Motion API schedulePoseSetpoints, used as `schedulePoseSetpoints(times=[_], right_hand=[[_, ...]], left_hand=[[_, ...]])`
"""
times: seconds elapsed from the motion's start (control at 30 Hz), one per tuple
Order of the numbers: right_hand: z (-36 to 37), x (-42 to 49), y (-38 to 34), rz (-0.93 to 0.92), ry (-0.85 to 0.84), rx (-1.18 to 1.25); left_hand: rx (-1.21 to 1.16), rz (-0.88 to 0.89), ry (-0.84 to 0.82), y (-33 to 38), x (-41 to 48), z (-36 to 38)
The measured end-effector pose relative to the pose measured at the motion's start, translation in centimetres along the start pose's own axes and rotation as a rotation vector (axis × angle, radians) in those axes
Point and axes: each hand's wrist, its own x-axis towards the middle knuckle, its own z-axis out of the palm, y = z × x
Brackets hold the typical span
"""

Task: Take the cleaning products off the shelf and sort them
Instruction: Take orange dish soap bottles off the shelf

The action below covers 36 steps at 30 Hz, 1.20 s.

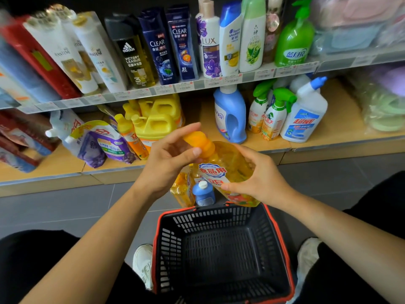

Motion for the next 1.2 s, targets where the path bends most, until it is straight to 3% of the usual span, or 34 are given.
schedulePoseSetpoints(times=[0.13, 0.33, 0.63, 0.87, 1.07, 1.2], right_hand=[[-0.2, 0.0, -0.6, 0.007, -0.010, 0.093], [-0.4, -0.2, -0.6, 0.029, -0.007, 0.114], [-0.8, -0.2, 0.1, 0.058, 0.035, -0.055], [-1.5, 0.3, 0.3, 0.082, 0.015, -0.110], [-1.7, 1.0, -0.1, 0.129, 0.065, 0.086], [-1.5, 0.8, -0.2, 0.191, 0.077, 0.249]], left_hand=[[-0.148, -0.048, 0.037, 0.2, 0.0, 0.3], [-0.185, -0.133, 0.155, 0.5, 0.2, 0.8], [-0.112, -0.181, 0.322, -0.2, 0.4, 0.1], [-0.060, -0.191, 0.289, -1.0, 0.7, 0.2], [0.107, -0.047, 0.100, -2.4, 0.4, 1.6], [0.236, -0.036, 0.092, -3.7, 0.6, 2.2]])
